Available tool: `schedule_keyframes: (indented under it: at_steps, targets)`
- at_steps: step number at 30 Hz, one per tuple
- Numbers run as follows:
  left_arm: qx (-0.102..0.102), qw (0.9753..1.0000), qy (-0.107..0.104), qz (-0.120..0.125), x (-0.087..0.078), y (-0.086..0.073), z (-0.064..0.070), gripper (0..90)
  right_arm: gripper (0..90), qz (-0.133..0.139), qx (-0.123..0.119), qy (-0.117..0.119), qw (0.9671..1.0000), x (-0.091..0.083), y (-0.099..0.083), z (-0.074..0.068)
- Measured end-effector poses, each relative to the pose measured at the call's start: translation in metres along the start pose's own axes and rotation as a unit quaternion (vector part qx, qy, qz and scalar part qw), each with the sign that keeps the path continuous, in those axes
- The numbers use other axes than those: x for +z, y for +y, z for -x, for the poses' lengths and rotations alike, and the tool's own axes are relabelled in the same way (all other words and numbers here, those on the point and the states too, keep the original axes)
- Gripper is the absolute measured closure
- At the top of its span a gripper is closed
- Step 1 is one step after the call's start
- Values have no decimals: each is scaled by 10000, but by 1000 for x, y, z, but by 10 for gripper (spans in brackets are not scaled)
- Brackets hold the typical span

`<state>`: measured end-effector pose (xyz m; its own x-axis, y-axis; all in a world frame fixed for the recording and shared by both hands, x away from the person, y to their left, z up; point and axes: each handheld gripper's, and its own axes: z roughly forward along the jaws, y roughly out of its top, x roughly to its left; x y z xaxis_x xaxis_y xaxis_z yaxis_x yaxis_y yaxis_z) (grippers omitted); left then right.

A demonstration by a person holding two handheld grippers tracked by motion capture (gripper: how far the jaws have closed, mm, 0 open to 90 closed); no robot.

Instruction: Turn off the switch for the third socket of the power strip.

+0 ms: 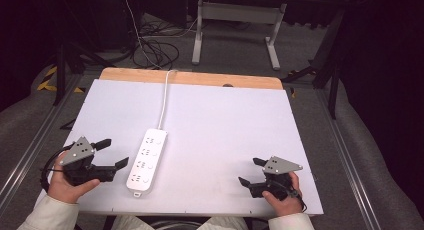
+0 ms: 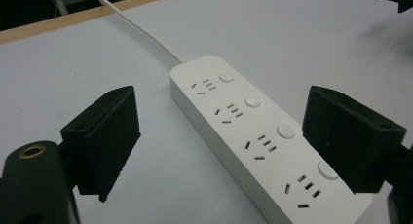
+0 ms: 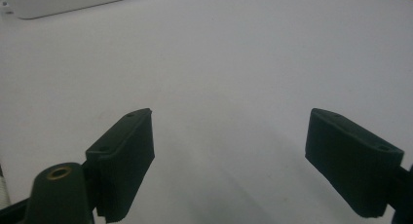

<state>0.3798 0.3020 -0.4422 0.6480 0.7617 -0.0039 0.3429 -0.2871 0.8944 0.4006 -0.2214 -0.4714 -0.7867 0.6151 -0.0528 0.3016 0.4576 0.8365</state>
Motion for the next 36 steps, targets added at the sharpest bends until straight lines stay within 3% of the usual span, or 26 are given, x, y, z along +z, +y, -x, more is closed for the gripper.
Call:
schedule_keyframes:
  at_steps: [5,8,11,15,21,25,36]
  targets:
    - [-69,9999,25,75,-2,-9,-3,144,184,3,-9,-7,10000,0,0,0]
    - [-5,9999,88,111,-2,-14,-4,144,185,2,-7,-5,10000,0,0,0]
    - [-135,9999,23,37,-2,-20,-5,144,185,5,-5,-8,10000,0,0,0]
    - [-92,9999,19,-55,-1,-27,-6,145,185,2,1,-5,10000,0,0,0]
    - [-174,9998,22,2,-3,-39,-9,145,185,-12,8,-7,10000,0,0,0]
    - [-180,9995,7,-273,-4,-46,-9,149,185,-22,11,-15,10000,0,0,1]
    - [-418,9990,125,-102,-2,-42,-9,153,184,-36,5,-26,10000,1,0,0]
